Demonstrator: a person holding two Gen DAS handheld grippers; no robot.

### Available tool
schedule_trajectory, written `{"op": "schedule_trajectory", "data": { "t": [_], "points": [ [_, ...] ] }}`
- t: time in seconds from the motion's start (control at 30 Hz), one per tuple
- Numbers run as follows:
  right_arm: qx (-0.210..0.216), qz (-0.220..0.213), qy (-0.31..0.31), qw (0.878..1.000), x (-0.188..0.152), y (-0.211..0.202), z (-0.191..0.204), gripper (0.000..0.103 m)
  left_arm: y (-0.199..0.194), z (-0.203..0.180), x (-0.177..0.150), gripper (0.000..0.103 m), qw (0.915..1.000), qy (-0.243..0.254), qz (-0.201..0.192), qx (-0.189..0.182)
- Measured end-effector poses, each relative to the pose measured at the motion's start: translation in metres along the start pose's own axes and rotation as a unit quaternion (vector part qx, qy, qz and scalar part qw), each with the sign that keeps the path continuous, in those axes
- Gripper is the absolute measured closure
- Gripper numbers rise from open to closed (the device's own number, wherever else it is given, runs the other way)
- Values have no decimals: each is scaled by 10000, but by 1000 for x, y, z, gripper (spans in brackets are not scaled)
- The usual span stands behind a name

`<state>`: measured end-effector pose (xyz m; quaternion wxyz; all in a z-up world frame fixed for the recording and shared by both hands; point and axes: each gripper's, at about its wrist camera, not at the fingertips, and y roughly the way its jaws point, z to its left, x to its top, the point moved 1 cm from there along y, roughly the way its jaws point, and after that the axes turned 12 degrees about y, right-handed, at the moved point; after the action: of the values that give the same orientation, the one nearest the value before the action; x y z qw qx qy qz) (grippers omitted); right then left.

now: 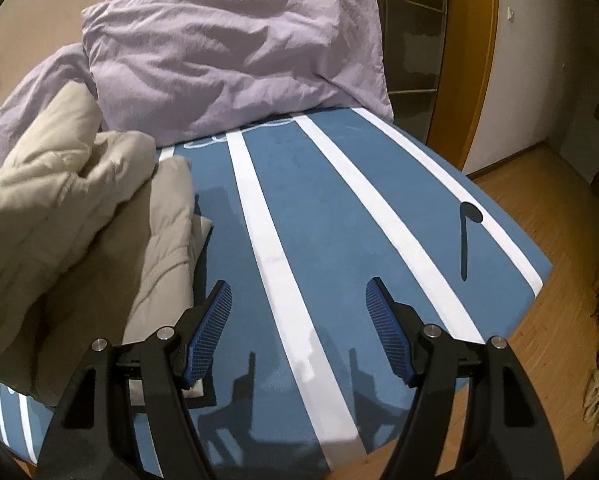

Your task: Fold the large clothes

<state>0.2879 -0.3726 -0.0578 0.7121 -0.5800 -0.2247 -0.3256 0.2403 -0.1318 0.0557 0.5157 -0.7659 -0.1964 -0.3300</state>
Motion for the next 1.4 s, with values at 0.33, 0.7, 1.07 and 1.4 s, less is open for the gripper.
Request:
{"op": "schedule_trajectory", "data": {
  "t": [0.33,0.7,1.07,1.4],
  "points": [
    [176,116,-143,9997,-2,-2,17,29,-38,91,-6,16,9904,-755,-158,1145],
    [159,333,-132,9992,-5,9,16,26,-30,171,-21,16,9699,-1398,32,1993],
    [-40,298,121,9995,14,14,-2,26,9,162,-35,16,9742,-1487,114,1693],
    [294,57,252,9992,48,-6,10,26,36,136,-28,16,9789,-1026,203,1756]
  ]
}}
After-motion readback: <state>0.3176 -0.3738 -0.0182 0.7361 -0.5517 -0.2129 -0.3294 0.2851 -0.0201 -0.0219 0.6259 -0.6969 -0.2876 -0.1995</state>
